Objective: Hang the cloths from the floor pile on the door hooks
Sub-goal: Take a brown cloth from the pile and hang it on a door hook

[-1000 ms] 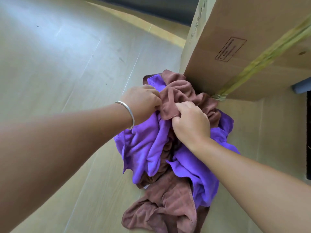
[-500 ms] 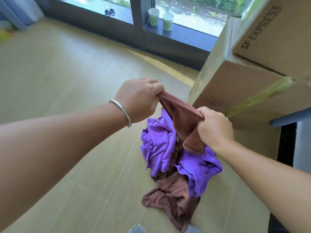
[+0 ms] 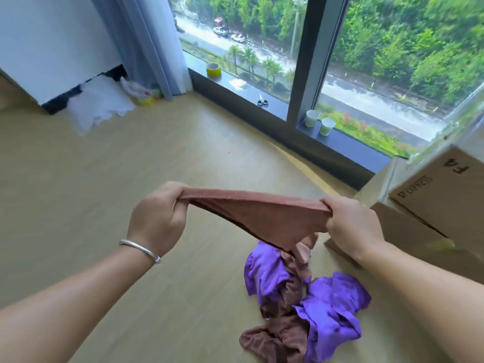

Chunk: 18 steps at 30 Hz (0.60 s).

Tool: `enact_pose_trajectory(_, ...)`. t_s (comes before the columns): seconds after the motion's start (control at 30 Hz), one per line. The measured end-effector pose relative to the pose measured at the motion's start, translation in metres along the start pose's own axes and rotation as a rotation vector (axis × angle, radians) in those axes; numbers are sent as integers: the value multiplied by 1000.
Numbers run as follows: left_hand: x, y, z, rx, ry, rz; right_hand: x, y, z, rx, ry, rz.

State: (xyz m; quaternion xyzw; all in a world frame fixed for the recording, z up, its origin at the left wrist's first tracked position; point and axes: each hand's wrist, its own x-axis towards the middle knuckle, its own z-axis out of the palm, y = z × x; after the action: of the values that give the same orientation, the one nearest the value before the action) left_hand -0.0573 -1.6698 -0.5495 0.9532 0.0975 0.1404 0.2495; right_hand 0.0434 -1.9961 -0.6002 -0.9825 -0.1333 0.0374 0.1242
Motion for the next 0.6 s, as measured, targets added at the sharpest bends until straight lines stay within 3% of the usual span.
enact_pose_trajectory(0.3,-107,-133,-119,50,104,-463,6,-180,-7,-107,-114,-441)
enact_pose_trajectory(0.6,-180,-258,-213,121,168,-672,15,-367,36,-82,-340,-657)
